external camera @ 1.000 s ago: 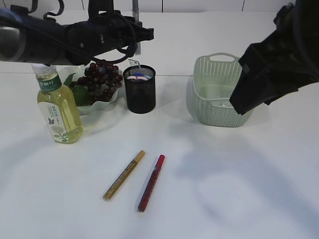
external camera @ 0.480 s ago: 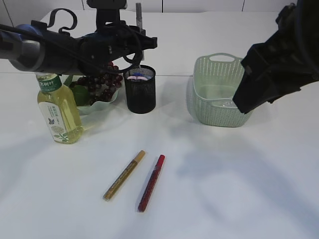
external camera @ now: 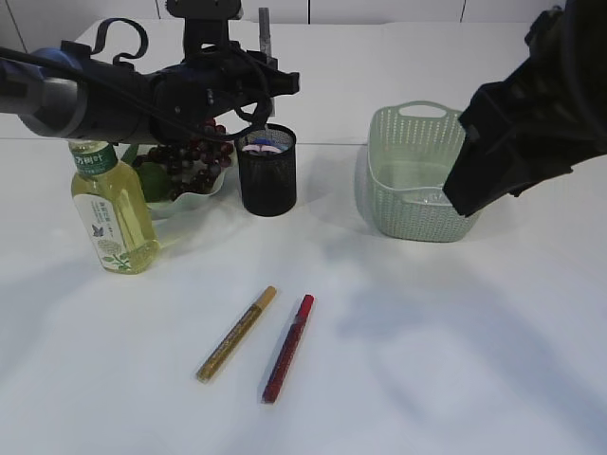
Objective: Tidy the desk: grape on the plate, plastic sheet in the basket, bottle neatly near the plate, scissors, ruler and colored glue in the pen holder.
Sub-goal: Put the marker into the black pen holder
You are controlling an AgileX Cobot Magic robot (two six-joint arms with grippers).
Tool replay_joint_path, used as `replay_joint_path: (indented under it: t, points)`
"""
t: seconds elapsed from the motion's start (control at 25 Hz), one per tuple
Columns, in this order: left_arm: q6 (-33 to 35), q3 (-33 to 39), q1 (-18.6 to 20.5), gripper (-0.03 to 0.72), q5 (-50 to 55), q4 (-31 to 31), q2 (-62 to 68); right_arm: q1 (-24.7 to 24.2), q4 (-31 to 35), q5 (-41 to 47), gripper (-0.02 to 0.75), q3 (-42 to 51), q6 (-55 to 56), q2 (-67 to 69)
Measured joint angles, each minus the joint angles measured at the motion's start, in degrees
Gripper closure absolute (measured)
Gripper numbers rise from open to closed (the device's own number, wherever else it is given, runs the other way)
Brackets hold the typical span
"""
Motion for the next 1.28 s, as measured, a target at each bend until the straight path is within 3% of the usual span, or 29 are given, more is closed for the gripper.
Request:
replay_joint_path:
  t: [0.4,0.88,1.12,1.28]
  points:
    - [0.0,0.0,0.0,0.552,2.2,2.2,0.0,0.0,0.0,0.0,0.321,0.0,0.0,0.0]
    - [0.0,0.0,0.0,0.451,5.1,3.0,-0.2,0.0,0.0,0.0,0.321,0.0,0.0,0.0]
    - [0.0,0.0,0.0,0.448,11.4,4.4,-4.8,0.0,0.0,0.0,0.321,0.0,0.0,0.0]
    - [0.0,0.0,0.0,0.448,21.1,4.5,-9.6,0.0,0.0,0.0,0.321,0.0,0.0,0.0]
